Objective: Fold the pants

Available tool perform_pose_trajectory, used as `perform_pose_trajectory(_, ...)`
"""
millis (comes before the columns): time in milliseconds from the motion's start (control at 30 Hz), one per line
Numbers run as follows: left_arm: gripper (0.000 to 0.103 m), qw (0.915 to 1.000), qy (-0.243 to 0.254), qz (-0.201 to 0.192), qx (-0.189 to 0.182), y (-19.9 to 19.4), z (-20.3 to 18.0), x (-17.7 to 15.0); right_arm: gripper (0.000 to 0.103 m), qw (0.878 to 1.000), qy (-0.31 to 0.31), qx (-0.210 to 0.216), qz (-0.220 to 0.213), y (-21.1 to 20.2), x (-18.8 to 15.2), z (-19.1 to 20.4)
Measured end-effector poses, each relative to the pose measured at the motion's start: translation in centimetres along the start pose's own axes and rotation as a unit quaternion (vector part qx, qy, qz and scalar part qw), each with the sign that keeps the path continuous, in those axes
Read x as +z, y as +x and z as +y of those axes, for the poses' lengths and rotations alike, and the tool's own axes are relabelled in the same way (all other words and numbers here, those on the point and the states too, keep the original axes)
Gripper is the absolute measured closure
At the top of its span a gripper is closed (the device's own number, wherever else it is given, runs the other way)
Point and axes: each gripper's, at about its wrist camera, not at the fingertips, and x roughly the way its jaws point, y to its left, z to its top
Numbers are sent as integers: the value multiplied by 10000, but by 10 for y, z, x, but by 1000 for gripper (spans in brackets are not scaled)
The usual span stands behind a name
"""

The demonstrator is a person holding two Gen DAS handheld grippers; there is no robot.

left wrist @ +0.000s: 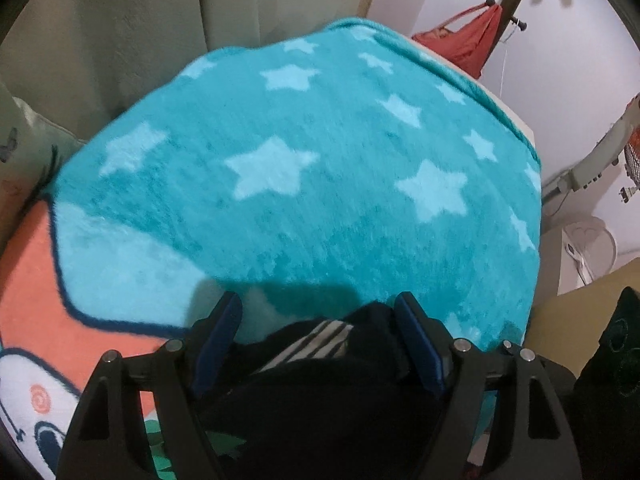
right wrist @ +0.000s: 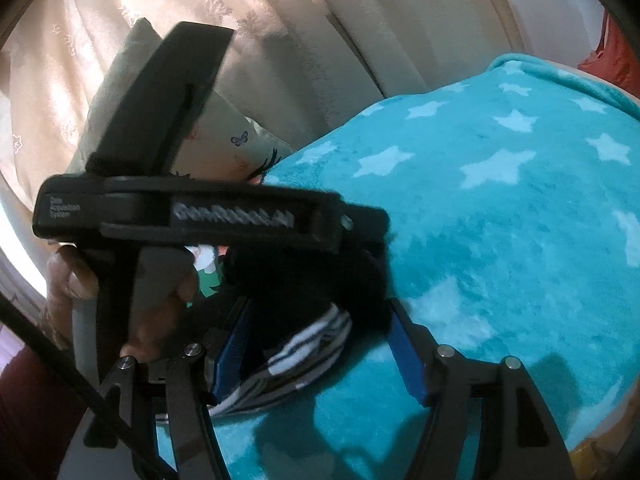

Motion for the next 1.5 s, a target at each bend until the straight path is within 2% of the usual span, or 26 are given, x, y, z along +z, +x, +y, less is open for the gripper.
perform_pose_trajectory(33, 38, 10000, 58, -47, 7, -1, -2, -1, 32, 10000, -3, -6, -11, 1, 0, 1)
perform_pose_trajectory(67, 69, 9998, 114, -73, -140, -2, -4, -1, 32, 10000, -9, -15, -28, 3, 1, 2)
perform_pose_trajectory(100, 82, 9995, 122, -28, -289, -2, -6, -1, 34, 10000, -12, -24, -53, 4, 0, 3)
perform_pose_trajectory(133, 83, 9996, 103, -8, -265, -3, -8, -1, 39, 10000, -15, -22, -79, 4, 0, 4)
perform_pose_trajectory(167, 85, 9997, 178, -102, -136, -6, -11, -2, 53, 10000, -8, -36, -83, 6, 1, 4)
perform_pose_trajectory(200, 86, 9995, 252, -152, -68, -8, -13, -4, 60, 9999, 3, -72, -85, 6, 1, 3)
perform_pose_trajectory(300, 86, 9995, 161, -267, -35, -15, -11, -6, 69, 9998, 110, 21, -141, 3, 4, 0)
perform_pose_trajectory(500, 87, 9976, -51, -692, 57, -53, -4, -15, 72, 9995, -23, 160, -257, -9, 10, 13)
perform_pose_trajectory(767, 87, 9899, -698, -1231, 119, -103, 26, -44, 72, 9963, -721, 317, -345, -15, 16, 61)
perform_pose_trajectory(967, 87, 9785, -1335, -1544, 311, -123, 52, -82, 72, 9919, -1115, 586, -177, -4, 11, 94)
perform_pose_trajectory(1133, 87, 9640, -1976, -1755, 290, -136, 78, -119, 72, 9867, -1417, 795, 38, 8, 1, 118)
perform_pose_trajectory(1333, 87, 9497, -2455, -1829, 663, -143, 99, -151, 70, 9787, -1731, 1055, 331, 27, -18, 142)
perform_pose_trajectory(1433, 87, 9433, -2677, -1777, 832, -147, 109, -164, 63, 9732, -1912, 1174, 501, 38, -30, 153)
perform_pose_trajectory(1500, 86, 9389, -2823, -1744, 909, -149, 114, -172, 53, 9706, -1975, 1231, 613, 47, -35, 157)
